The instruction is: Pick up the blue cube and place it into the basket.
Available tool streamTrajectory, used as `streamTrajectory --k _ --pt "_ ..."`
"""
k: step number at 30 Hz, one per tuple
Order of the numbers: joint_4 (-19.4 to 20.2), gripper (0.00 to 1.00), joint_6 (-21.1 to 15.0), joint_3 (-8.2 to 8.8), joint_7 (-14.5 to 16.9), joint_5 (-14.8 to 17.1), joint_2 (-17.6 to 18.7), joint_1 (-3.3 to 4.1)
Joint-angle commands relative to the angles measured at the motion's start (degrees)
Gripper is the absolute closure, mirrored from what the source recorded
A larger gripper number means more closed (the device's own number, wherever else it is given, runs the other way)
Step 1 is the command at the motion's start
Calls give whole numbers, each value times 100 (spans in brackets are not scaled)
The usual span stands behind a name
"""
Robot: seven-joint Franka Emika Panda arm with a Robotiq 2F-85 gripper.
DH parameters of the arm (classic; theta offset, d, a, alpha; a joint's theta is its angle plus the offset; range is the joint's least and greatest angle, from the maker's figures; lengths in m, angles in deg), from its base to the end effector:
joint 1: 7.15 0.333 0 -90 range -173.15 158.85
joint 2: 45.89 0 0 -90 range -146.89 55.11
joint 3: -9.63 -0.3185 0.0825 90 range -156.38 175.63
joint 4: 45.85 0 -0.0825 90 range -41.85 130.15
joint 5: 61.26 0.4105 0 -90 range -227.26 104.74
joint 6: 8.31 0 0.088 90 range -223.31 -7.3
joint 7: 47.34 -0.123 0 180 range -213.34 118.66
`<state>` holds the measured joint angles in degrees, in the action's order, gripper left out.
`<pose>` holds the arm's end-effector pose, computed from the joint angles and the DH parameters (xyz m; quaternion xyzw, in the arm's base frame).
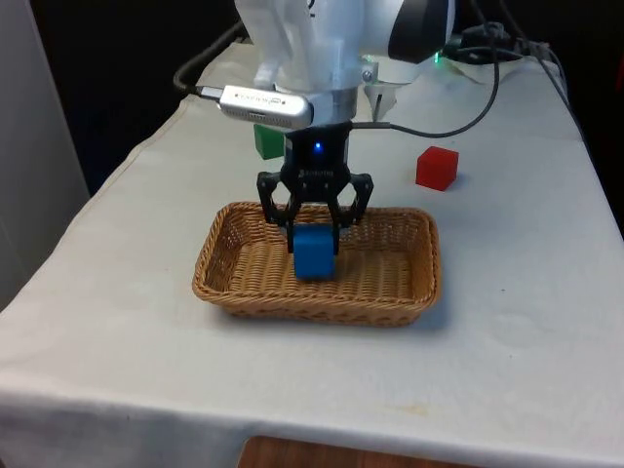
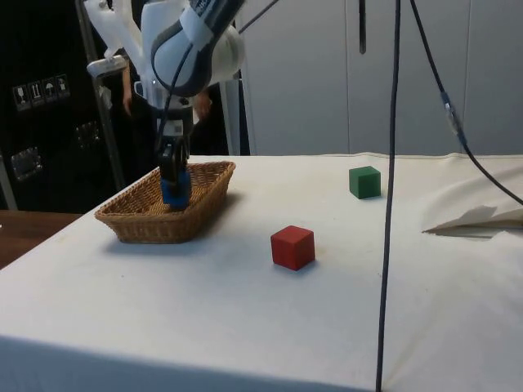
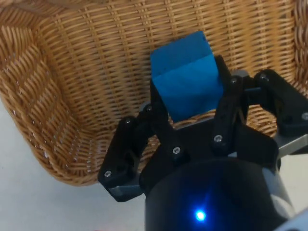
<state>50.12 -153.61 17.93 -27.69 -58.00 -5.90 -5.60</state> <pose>0.7164 -0.0746 0.1836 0.9898 0.1106 0.0770 0.0455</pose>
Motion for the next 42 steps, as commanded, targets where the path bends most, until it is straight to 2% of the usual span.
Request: streamTrajectory --k 1,7,8,9,12,13,17,18,19,20,26,33,34,36,41,42 --pt "-11 99 -46 -74 52 74 17 -52" --pt "-29 99 -63 -80 29 103 34 -29" --pt "0 97 -52 -52 0 74 17 0" --pt "-34 97 -57 -74 23 97 34 -23" --pt "-40 73 -52 -57 11 80 40 -11" --pt "-40 54 -46 -52 6 74 40 -11" --pt "-6 15 -52 -46 0 74 17 0" --pt "-46 15 -40 -46 0 69 40 -6" --pt "-46 5 -40 -40 0 69 40 0" --pt "-46 0 -40 -40 0 69 40 0" --pt "-46 0 -34 -40 0 69 40 0" --pt "63 0 52 -23 0 57 -241 11" --pt "0 0 57 -34 0 69 -172 0" --pt "132 0 97 -17 6 52 -384 11" --pt "258 0 138 -17 6 46 -613 17" --pt "235 0 126 -34 17 69 -584 0"
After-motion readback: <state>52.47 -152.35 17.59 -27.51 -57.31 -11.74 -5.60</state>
